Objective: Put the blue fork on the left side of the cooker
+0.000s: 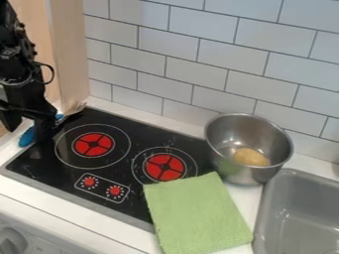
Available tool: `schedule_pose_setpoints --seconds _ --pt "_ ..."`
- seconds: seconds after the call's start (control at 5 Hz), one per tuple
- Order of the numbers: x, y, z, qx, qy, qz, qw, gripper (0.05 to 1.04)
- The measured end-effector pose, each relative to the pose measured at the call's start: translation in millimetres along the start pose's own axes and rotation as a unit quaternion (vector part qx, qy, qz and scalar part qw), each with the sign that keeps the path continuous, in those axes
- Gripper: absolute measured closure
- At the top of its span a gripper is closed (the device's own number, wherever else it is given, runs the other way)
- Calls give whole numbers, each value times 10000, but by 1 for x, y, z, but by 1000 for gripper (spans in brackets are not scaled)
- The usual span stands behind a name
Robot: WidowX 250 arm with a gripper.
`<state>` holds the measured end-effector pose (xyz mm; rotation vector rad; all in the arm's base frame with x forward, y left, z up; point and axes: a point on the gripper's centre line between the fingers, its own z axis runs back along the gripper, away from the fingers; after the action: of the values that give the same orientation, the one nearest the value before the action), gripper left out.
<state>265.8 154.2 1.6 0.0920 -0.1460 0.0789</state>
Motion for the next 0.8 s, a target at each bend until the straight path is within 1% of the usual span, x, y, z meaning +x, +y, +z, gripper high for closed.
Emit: schedule_pose_setpoints --seconds 0.2,0.4,0.6,0.8 --pt "1 -4 0 -132 -37 -2 9999 105" --pt "0 -6 5 -178 -34 -15 9998 93" --pt "6 -5 26 -135 -288 5 9995 85" --pt "3 -8 45 -125 -476 -57 9988 85"
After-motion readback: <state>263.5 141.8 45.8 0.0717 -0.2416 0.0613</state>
